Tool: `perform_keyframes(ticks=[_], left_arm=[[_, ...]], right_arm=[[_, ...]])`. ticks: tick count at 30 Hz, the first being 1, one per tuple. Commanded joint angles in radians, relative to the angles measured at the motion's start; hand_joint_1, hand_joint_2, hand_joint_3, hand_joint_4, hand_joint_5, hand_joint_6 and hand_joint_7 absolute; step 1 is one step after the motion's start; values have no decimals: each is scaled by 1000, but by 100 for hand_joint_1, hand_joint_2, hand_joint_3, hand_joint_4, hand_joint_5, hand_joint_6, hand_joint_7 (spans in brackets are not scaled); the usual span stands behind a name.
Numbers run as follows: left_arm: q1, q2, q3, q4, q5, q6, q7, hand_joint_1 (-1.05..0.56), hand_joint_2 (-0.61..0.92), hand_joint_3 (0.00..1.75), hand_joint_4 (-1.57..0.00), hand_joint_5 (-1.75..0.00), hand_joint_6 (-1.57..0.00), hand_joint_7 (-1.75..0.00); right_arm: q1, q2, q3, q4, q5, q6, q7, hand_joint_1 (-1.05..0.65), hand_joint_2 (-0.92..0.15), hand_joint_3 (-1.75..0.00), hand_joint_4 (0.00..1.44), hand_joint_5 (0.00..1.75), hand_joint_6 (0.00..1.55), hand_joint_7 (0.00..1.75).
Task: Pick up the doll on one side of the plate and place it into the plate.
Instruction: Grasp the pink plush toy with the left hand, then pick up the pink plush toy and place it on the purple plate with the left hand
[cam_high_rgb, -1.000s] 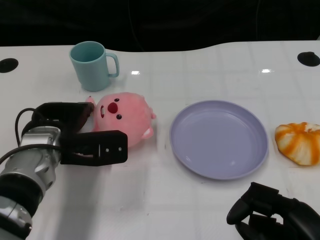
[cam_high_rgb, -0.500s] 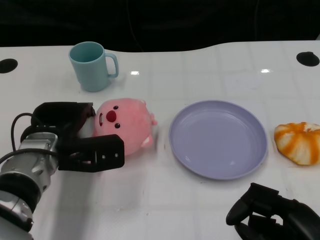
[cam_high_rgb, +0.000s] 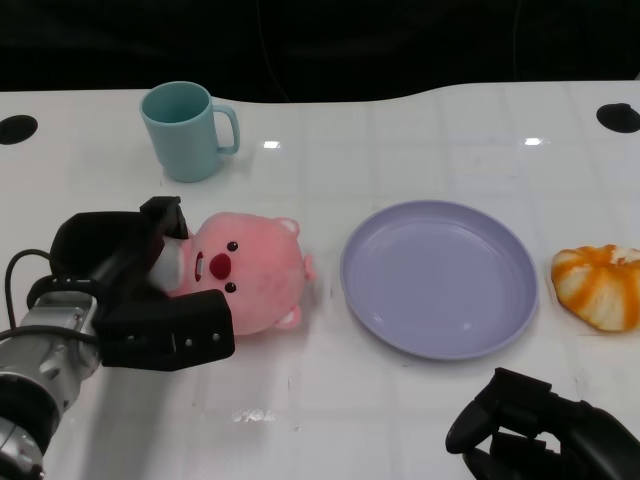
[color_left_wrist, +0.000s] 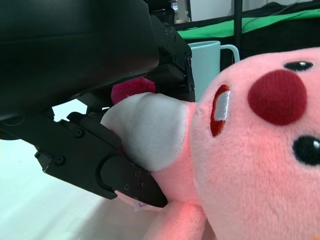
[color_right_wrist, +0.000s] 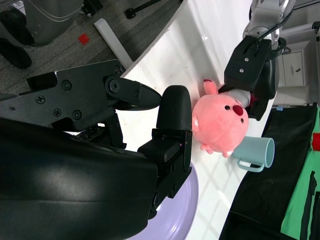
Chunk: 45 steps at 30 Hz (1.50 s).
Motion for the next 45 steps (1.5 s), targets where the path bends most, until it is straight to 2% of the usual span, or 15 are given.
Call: perform_keyframes(ticks=[1, 2, 4, 5, 7, 14, 22, 26, 29, 33, 38, 39, 41, 43, 45], left_arm=[[40, 24, 29, -52, -34, 1, -7, -18, 90, 15, -87, -175, -64, -175], [53, 31, 45, -82, -50, -2, -21, -17, 91, 22, -86, -175, -62, -175], [79, 43, 70, -143, -77, 0, -43, -18, 72, 67, -88, -175, -63, -175], [89, 49, 80, -174, -86, 10, -59, -18, 68, 77, -88, -175, -63, -175], [110, 56, 101, -236, -106, 33, -98, -18, 65, 85, -89, -175, -64, -175], [189, 61, 144, -443, -124, 83, -152, -16, 52, 102, -91, -175, -69, -175], [231, 4, 215, -620, -195, 202, -246, -16, 52, 110, -93, -175, -74, -175], [224, -25, 218, -686, -203, 243, -282, -15, 50, 113, -94, -175, -74, -175], [195, -53, 202, -697, -187, 248, -286, -15, 47, 116, -94, -175, -74, -175], [150, -101, 190, -695, -190, 250, -306, -17, 41, 129, -95, -175, -77, -175], [75, -186, 174, -630, -201, 278, -316, -19, 37, 134, -95, -175, -77, -175], [64, -204, 175, -623, -206, 295, -323, -18, 36, 133, -95, -175, -78, -172], [36, -243, 179, -597, -224, 321, -337, -17, 35, 134, -97, -168, -87, -153], [15, -270, 180, -579, -236, 340, -346, -16, 35, 136, -96, -173, -88, -156], [-6, -296, 176, -564, -244, 356, -351, -16, 36, 138, -100, -174, -83, -170]], right_arm=[[5, -6, -16, -7, 9, -2, 1, -28, -92, -50, 66, 175, 49, 163], [5, -6, -18, -7, 12, -2, 2, -28, -92, -50, 66, 175, 50, 163], [4, -5, -24, -9, 19, 1, 5, -28, -92, -50, 66, 175, 49, 163], [4, -4, -26, -11, 22, 5, 5, -28, -92, -50, 66, 175, 49, 163], [6, -5, -27, -16, 20, 10, 2, -28, -92, -50, 66, 175, 49, 163], [12, -9, -36, -15, 27, 4, 10, -28, -92, -50, 66, 175, 49, 163], [9, -14, -36, -20, 16, 10, 11, -29, -92, -51, 66, 175, 49, 164], [8, -14, -35, -20, 21, 18, 14, -28, -92, -50, 66, 175, 49, 164], [8, -16, -33, -20, 17, 16, 15, -27, -92, -51, 65, 175, 48, 164], [9, -15, -26, -15, 13, 8, 14, -27, -92, -51, 65, 175, 48, 164], [12, -13, -11, -26, 2, 16, 8, -27, -92, -51, 66, 175, 48, 164], [13, -13, -8, -27, 1, 16, 8, -27, -92, -51, 66, 175, 48, 164], [15, -14, -2, -28, -2, 10, 10, -27, -92, -51, 66, 175, 48, 165], [16, -13, 4, -28, -6, 5, 9, -26, -92, -52, 65, 175, 48, 165], [16, -12, 9, -31, -7, 8, 7, -26, -92, -52, 65, 175, 48, 165]])
